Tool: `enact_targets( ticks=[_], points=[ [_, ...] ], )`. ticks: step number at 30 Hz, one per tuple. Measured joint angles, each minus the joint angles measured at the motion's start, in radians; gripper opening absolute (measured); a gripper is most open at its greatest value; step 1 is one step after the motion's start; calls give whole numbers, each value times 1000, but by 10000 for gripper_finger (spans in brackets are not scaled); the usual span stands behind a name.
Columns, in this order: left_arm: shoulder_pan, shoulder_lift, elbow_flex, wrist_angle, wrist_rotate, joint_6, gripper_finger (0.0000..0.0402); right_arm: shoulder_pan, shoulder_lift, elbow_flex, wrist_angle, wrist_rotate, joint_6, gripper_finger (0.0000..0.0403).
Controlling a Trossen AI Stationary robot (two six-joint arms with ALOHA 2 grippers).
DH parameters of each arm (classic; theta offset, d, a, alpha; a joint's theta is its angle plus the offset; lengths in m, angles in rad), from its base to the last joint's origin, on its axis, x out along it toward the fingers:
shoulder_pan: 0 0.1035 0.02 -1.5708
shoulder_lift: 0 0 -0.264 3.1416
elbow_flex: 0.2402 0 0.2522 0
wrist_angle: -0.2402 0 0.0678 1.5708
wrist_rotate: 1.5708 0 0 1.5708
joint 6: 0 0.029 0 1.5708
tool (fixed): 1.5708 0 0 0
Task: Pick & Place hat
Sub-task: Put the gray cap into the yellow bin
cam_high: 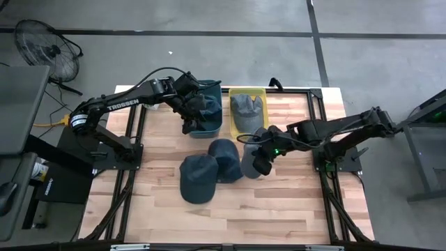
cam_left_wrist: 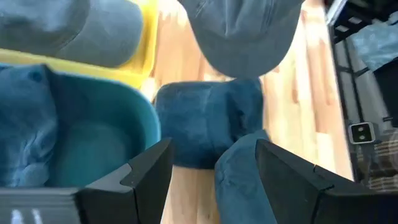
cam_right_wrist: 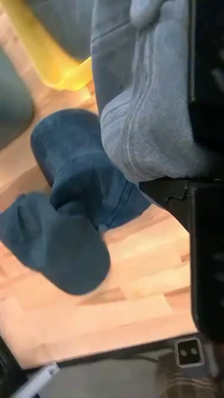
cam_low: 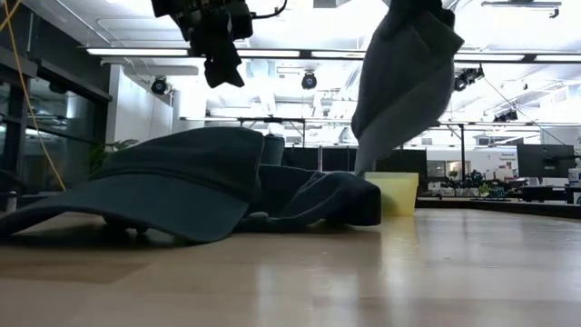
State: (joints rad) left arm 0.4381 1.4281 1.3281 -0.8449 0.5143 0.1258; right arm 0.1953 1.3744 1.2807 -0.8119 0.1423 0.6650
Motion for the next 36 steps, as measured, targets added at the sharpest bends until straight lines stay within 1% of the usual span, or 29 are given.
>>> enact_targets(
  ticks=[2, 6, 12, 15, 18, 21, 25, 28, 31, 33, 36],
  points=[
    [0, 0, 0, 29, 31, -2, 225, 4, 0, 20, -17, -10, -36, 0],
    [0, 0, 0, 100, 132, -22, 225, 18, 0, 52, -50, -18, -90, 0],
    [0, 1, 0, 233, 292, -62, 225, 30, -1, 86, -47, -32, -155, 0],
    [-1, 17, 0, 295, 322, -92, 225, 30, -1, 106, -46, -46, -174, 0],
    [0, 26, -1, 323, 332, -108, 225, 30, -2, 137, -46, -46, -203, 0],
    [-6, 47, 0, 328, 365, -110, 225, 30, -2, 178, -47, -36, -241, 0],
    [-8, 88, -1, 332, 433, -117, 225, 30, -2, 252, -52, 2, -299, 0],
    [-7, 112, 0, 348, 501, -137, 225, 30, -2, 328, -118, 57, -332, 0],
    [-7, 120, -2, 346, 535, -142, 225, 30, -3, 407, -186, 108, -361, 0],
    [-9, 130, 1, 381, 559, -153, 225, 30, -3, 459, -219, 136, -386, 0],
    [-13, 148, -3, 427, 571, -199, 225, 29, -4, 521, -223, 147, -437, 0]
  ],
)
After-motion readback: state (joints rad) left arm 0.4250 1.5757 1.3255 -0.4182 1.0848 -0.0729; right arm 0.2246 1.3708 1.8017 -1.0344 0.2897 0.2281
